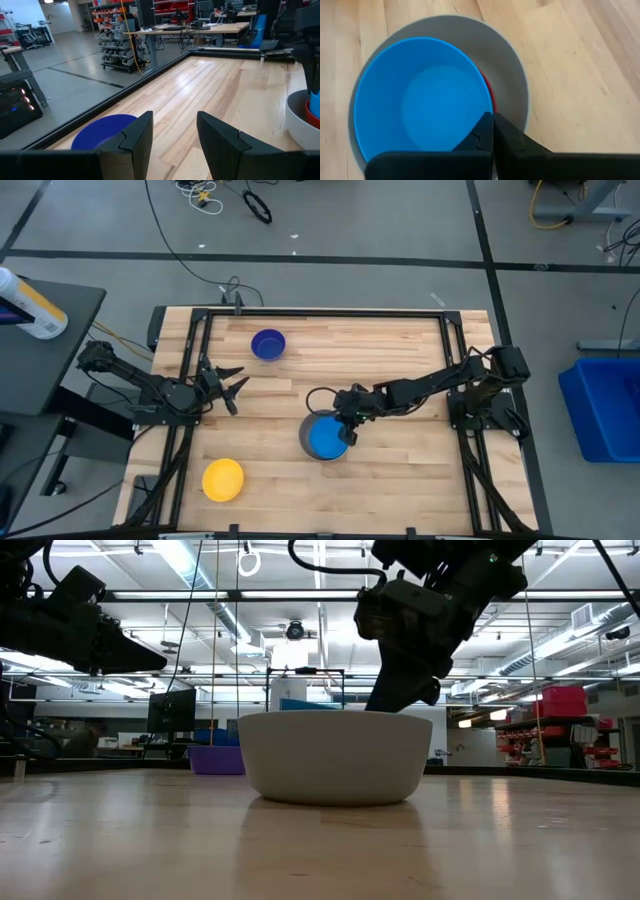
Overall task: Nest bowls inside each other
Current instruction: Stack the light blue bowl on the red bowl, then stack the blue bowl on the light blue bowl
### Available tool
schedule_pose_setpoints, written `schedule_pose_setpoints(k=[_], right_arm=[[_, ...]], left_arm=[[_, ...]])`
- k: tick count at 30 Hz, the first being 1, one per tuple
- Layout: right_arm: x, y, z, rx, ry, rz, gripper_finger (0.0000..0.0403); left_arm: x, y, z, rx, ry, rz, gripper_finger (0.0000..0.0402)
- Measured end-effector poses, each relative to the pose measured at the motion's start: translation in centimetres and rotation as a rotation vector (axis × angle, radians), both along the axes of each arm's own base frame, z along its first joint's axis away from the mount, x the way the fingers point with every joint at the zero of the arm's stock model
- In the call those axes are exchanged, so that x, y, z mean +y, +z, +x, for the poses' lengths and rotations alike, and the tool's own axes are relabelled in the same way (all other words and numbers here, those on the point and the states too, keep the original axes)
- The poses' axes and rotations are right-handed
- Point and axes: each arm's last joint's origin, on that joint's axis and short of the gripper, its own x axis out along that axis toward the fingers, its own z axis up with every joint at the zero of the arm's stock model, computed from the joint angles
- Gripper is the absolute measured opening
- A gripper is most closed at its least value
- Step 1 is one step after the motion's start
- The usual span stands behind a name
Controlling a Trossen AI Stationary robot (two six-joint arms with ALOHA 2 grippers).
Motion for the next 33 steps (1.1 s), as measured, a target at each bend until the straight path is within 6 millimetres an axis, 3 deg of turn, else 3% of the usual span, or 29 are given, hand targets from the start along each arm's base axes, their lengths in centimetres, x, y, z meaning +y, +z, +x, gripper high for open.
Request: schedule_pose_setpoints(k=[5, 15, 20, 26, 33], right_arm=[[0.0, 0.2, 0.2, -0.028, 0.047, -0.033, 0.0026], [-0.5, 0.3, 0.3, -0.033, 0.051, -0.051, 0.0167], [-0.5, 2.2, 1.4, -0.101, 0.055, -0.138, 0.0216], [-2.9, 5.4, 3.3, -0.238, 0.056, -0.237, 0.0227], [-5.0, 6.1, 3.2, -0.248, 0.194, -0.277, 0.0208]], left_arm=[[0.0, 0.0, 0.0, 0.000, 0.000, 0.000, 0.0162], [0.0, 0.0, 0.0, 0.000, 0.000, 0.000, 0.0162], [0.0, 0.0, 0.0, 0.000, 0.000, 0.000, 0.0162], [0.0, 0.0, 0.0, -0.010, 0.002, -0.014, 0.0162], [0.1, 0.1, 0.1, 0.019, 0.003, 0.033, 0.0162]])
